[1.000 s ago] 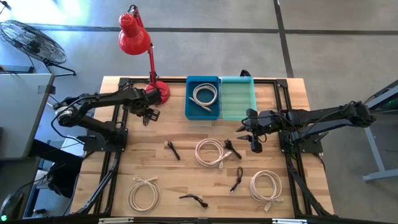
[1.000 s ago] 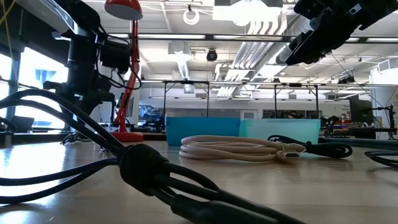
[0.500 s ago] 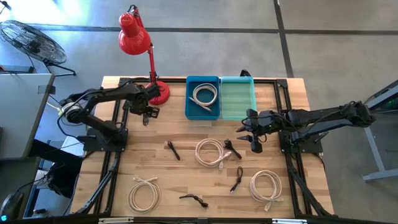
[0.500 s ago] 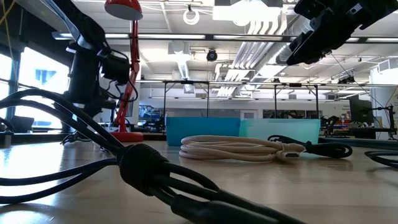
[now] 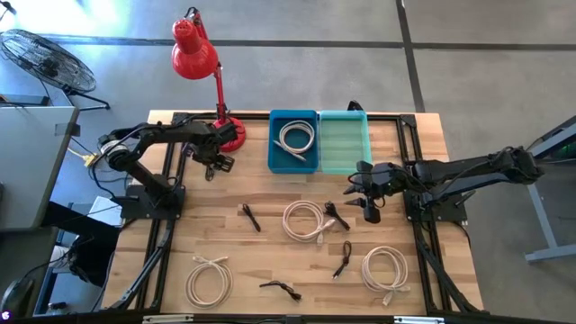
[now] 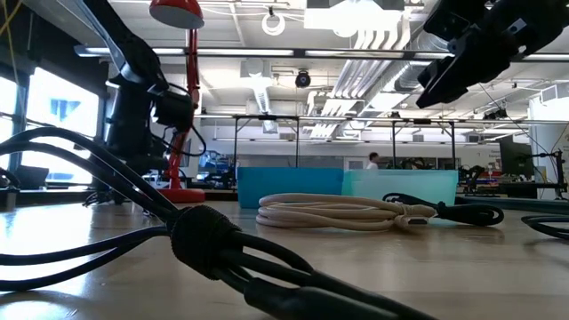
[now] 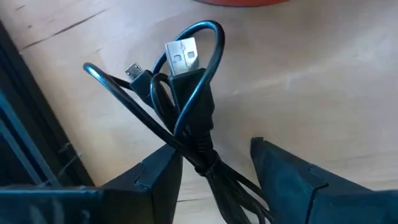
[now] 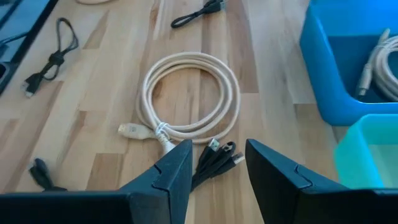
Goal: Pick & Place USB Port
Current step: Put the black charger cable into the green bin
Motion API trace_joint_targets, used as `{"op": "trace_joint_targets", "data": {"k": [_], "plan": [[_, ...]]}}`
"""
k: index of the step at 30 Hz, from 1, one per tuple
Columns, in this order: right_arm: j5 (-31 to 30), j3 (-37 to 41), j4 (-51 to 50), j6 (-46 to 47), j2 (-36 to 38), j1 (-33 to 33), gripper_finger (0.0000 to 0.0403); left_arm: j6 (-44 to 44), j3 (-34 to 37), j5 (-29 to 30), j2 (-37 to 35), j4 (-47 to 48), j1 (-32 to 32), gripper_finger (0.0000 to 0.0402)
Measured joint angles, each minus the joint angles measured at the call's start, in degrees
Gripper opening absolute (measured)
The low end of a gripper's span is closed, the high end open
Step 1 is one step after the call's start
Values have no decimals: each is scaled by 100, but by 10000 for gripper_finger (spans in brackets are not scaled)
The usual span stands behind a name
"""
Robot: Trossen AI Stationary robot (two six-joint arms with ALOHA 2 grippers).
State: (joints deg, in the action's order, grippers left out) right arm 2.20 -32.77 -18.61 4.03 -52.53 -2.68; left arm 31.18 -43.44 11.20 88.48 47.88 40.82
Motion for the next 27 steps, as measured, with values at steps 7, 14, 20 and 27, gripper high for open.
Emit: {"op": "trace_joint_targets", "data": {"k": [7,14,20,27], "plan": [[169,0,0,-4,0,0,142,-835,12,-188,55,-40,-4,30],[392,0,0,-25,0,-11,142,-1423,33,88,-71,-12,-386,29],[512,0,70,-43,0,-199,142,-1617,24,115,-841,298,-966,29],[513,-2,934,-627,-2,-275,142,-2404,-129,155,-2432,-413,-1940,29]]}}
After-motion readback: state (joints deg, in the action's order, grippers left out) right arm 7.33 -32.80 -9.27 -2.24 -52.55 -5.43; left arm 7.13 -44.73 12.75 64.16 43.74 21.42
